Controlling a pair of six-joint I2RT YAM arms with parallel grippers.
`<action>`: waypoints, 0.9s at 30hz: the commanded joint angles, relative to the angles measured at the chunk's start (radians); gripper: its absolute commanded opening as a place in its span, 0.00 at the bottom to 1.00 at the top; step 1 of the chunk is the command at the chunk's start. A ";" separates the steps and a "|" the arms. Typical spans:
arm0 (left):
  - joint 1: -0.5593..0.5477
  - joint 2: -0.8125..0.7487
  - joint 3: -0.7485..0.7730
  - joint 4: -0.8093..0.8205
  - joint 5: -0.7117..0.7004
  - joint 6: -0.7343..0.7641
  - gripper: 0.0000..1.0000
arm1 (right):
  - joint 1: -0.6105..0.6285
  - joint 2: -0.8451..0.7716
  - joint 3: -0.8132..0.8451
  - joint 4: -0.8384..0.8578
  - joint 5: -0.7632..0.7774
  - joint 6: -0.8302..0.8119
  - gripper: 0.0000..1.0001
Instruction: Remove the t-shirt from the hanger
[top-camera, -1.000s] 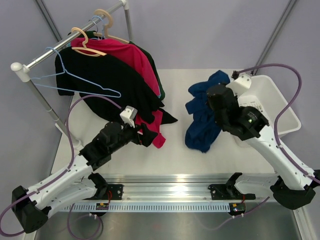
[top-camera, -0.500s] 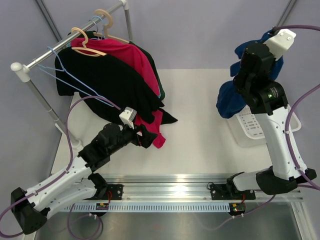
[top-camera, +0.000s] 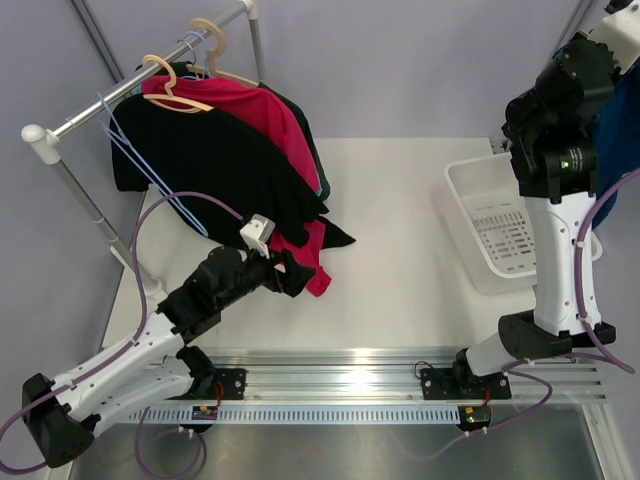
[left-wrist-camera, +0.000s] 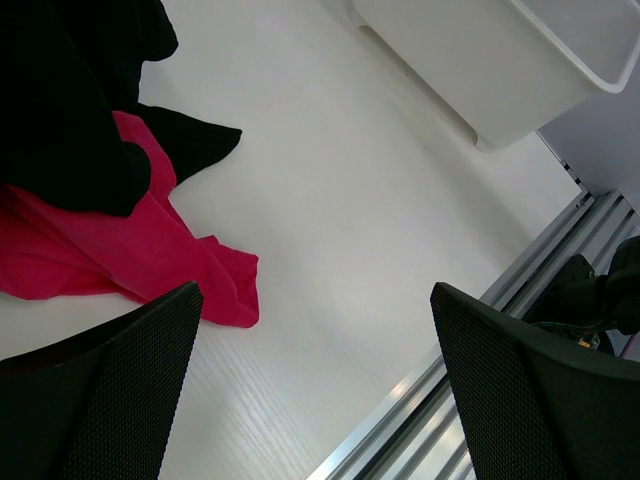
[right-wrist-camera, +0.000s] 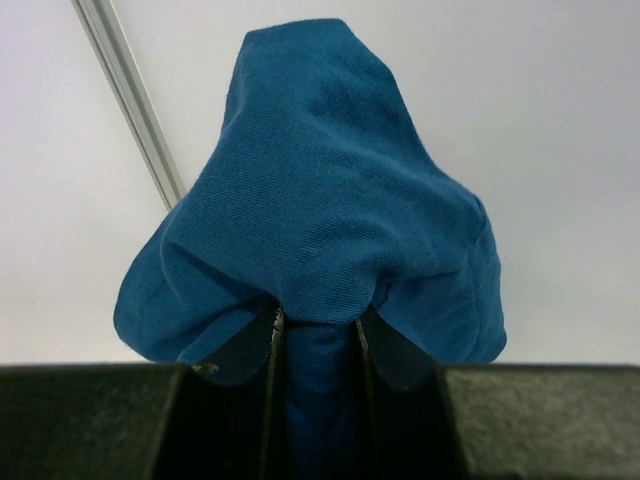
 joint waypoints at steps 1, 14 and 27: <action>-0.005 -0.001 0.010 0.039 0.019 0.008 0.99 | -0.005 -0.002 -0.035 0.034 -0.010 -0.040 0.00; -0.007 -0.019 0.007 0.033 0.016 0.008 0.99 | -0.096 -0.031 -0.497 -0.062 -0.143 0.437 0.00; -0.008 -0.011 0.008 0.033 0.015 0.008 0.99 | -0.235 0.140 -0.823 -0.174 -0.296 0.820 0.50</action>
